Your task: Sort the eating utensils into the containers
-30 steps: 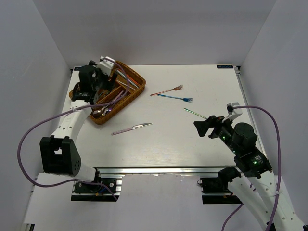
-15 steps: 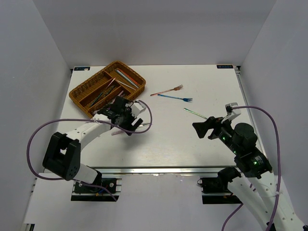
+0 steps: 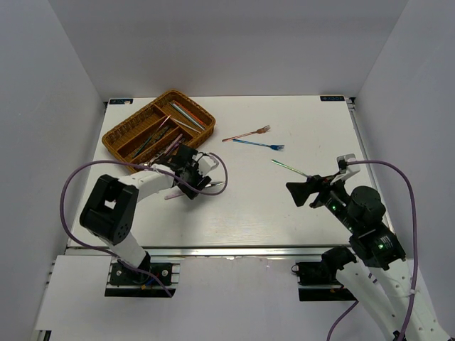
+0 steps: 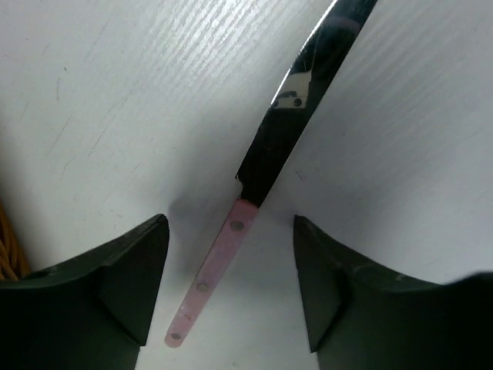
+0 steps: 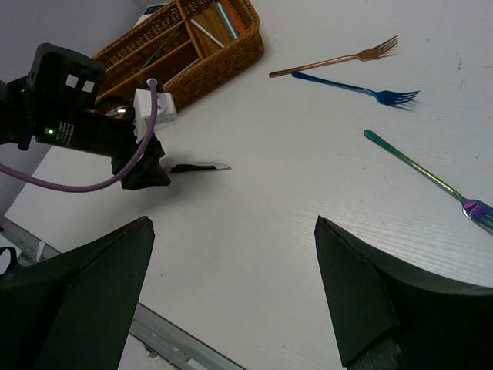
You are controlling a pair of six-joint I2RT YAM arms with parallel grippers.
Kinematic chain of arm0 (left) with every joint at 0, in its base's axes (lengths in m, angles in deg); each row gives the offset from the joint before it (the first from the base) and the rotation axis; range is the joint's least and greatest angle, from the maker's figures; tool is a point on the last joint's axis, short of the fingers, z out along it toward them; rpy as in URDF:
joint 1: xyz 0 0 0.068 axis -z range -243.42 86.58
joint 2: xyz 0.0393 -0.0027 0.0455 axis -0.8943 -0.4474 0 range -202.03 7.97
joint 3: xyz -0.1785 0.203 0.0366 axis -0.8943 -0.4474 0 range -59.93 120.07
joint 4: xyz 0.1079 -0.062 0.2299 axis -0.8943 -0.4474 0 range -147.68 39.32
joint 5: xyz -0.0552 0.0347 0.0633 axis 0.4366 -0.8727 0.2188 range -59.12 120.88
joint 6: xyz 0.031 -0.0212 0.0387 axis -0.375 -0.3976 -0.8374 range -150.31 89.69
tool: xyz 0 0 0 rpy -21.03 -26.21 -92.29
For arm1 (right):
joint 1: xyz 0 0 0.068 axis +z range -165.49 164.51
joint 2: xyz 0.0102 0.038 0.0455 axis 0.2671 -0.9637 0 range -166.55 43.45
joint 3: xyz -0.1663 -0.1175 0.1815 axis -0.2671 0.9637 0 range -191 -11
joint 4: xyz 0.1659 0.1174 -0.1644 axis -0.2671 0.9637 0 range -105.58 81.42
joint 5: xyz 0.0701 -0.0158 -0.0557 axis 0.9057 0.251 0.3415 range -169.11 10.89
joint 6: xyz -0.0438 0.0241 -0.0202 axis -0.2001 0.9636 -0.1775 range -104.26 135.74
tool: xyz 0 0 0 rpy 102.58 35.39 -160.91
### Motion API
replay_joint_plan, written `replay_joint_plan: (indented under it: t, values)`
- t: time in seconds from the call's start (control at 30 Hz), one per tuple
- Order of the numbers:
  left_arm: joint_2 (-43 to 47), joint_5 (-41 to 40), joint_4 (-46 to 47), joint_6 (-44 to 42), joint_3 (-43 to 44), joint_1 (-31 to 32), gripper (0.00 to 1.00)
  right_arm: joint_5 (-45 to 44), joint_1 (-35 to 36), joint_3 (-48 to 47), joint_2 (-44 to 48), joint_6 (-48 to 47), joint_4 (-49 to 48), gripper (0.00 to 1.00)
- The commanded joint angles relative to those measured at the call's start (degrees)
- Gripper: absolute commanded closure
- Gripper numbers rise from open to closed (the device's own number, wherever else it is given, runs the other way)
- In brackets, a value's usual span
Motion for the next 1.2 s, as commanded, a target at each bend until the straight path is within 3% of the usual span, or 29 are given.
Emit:
replay_joint_plan:
  t: [0.0,0.13,0.17,0.23,0.53,0.67,0.77,0.8,0.9,1.03,1.17]
  values:
    - [-2.98,-1.27,-0.35,-0.29,-0.51,0.15,0.3,0.22,-0.09,-0.23,1.01,-1.26,-0.49,0.11]
    - [-3.08,1.97,-2.45,0.15,0.29,0.24,0.59,-0.57,-0.09,-0.67,1.54,-1.7,-0.49,0.11]
    - [-2.99,3.11,-2.9,0.24,0.63,0.33,0.76,-0.57,-0.09,-0.67,1.63,-1.78,-0.58,0.11]
    - [-3.08,4.26,-4.39,0.33,0.9,0.68,0.89,-0.66,-0.09,-0.85,1.81,-1.78,-0.67,0.11]
    - [-4.05,9.1,-11.68,0.68,7.22,2.0,0.99,-1.18,-0.09,-1.2,2.42,-2.4,-0.14,0.11]
    - [3.74,4.81,-13.1,0.94,11.62,2.35,1.0,-1.27,-0.18,-1.11,2.51,-2.4,-0.23,0.11]
    - [8.77,-1.87,-9.86,1.46,14.17,2.35,1.0,-1.18,-0.09,-0.94,2.42,-2.31,-0.75,0.11]
    - [11.66,-8.24,-5.32,1.99,14.35,2.35,1.0,-1.01,-0.09,-0.76,2.33,-2.22,-1.1,0.11]
    - [13.53,-14.51,2.27,1.21,15.31,1.82,1.0,-0.66,-0.18,-0.32,1.98,-1.96,-1.63,0.11]
    - [7.83,-20.85,6.15,-6.85,20.13,-1.33,1.0,-0.39,-0.09,-0.06,1.89,-1.87,-1.63,0.11]
    - [0.97,-18.68,12.19,-11.7,24.44,-8.88,1.0,0.05,-0.18,0.56,2.33,-1.7,-1.64,0.11]
